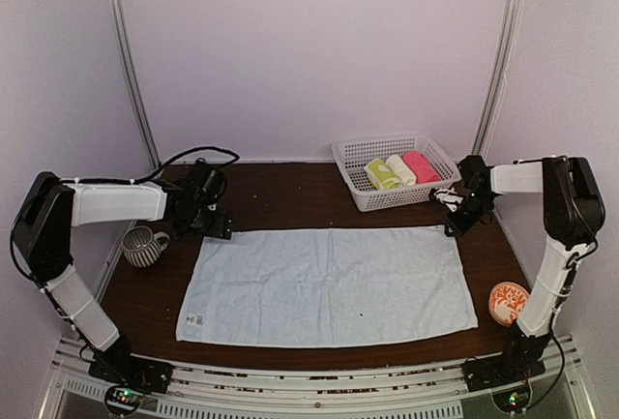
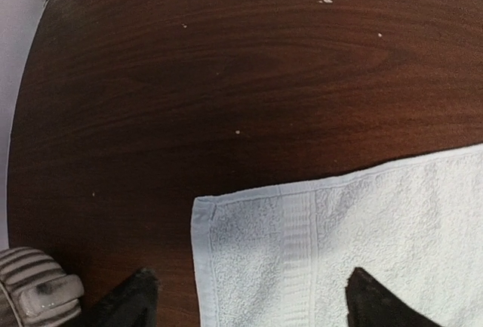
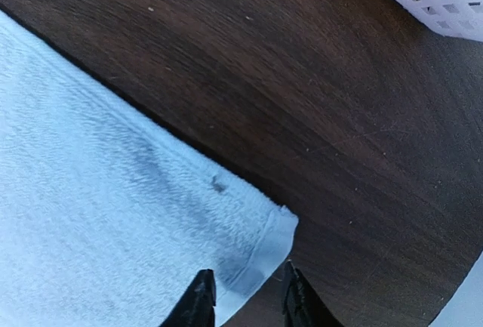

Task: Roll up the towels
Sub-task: Adjust the towel at the center of the board, then pick up the towel from the center of the board, then fold the towel at the center of the board.

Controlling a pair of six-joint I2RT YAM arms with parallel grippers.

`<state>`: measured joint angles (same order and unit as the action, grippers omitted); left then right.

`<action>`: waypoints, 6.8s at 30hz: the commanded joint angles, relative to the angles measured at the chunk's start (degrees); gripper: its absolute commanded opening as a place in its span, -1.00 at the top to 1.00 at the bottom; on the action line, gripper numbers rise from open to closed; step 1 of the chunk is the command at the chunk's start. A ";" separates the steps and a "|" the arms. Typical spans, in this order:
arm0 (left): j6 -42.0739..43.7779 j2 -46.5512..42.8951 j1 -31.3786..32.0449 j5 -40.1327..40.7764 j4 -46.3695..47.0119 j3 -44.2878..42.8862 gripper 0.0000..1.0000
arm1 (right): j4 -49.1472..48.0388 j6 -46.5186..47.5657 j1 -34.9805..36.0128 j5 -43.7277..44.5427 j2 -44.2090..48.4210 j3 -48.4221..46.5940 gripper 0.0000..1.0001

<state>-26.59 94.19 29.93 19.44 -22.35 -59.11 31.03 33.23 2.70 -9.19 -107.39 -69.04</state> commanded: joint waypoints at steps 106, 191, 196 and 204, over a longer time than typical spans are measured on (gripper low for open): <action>8.34 18.75 -17.73 -21.61 -3.21 -12.23 0.25 | -3.96 -10.21 -2.44 -6.65 -2.83 -2.25 0.90; 8.33 -7.62 -17.72 -28.98 5.58 0.46 1.00 | 5.63 -1.83 -7.36 -23.07 4.81 -8.98 0.88; 8.39 -8.91 -17.77 -29.80 3.63 0.92 1.00 | 6.21 -0.26 -7.36 -23.23 6.20 -6.22 0.88; 8.50 -11.65 -17.77 -29.97 0.04 1.72 1.00 | 8.54 3.06 -8.65 -24.66 9.94 -2.77 0.88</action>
<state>-17.98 85.10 12.32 -10.26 -20.14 -58.11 37.52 33.80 -4.75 -32.21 -100.57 -72.84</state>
